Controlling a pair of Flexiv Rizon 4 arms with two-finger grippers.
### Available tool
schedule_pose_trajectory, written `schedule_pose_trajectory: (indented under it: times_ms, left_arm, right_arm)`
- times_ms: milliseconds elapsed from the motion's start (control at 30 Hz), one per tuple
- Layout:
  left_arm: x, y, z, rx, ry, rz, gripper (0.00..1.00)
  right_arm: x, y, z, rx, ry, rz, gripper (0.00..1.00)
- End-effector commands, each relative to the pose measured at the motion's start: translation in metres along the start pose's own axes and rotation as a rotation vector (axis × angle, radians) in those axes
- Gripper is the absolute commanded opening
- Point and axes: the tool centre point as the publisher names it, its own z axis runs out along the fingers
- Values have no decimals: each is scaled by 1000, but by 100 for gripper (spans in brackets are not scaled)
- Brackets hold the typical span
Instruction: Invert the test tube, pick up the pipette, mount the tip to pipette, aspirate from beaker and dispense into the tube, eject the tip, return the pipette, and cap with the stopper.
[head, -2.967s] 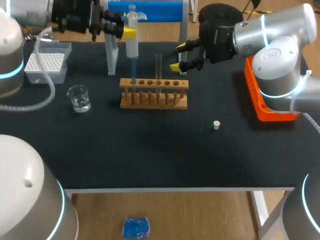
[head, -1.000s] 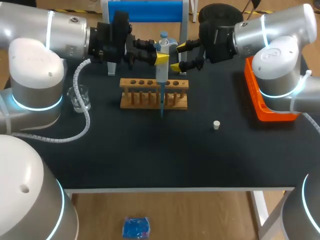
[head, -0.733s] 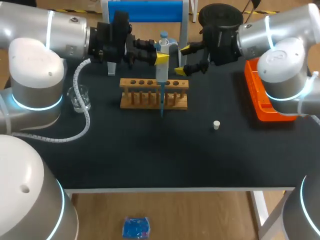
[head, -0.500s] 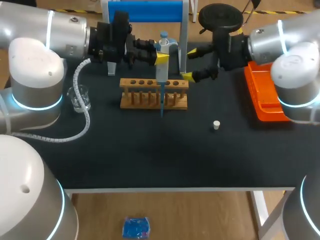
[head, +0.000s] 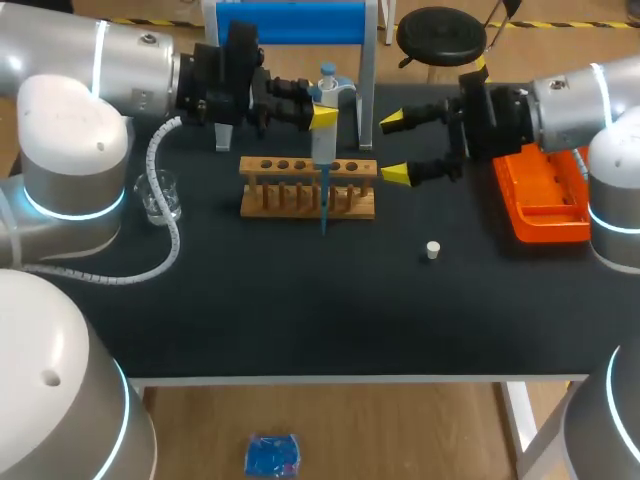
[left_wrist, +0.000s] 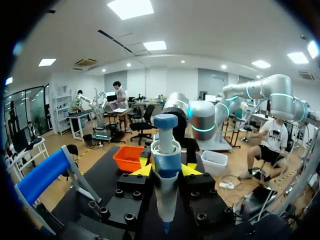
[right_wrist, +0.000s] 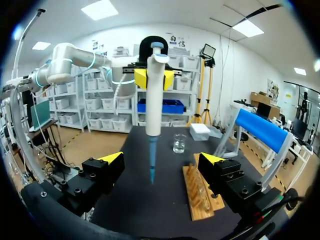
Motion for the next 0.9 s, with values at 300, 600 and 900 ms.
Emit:
schedule_pose_trajectory:
  times_ms: [300,600,900]
  left_arm:
    - [-1,0,0,1,2,1,0]
    - [-1,0,0,1,2,1,0]
    - [-1,0,0,1,2,1,0]
  right_arm:
    - [22,15,26,-77,45,-93,100]
    - [20,28,42,-142,-11,-70,100]
    - [13,37,58,-204,-2,5,100]
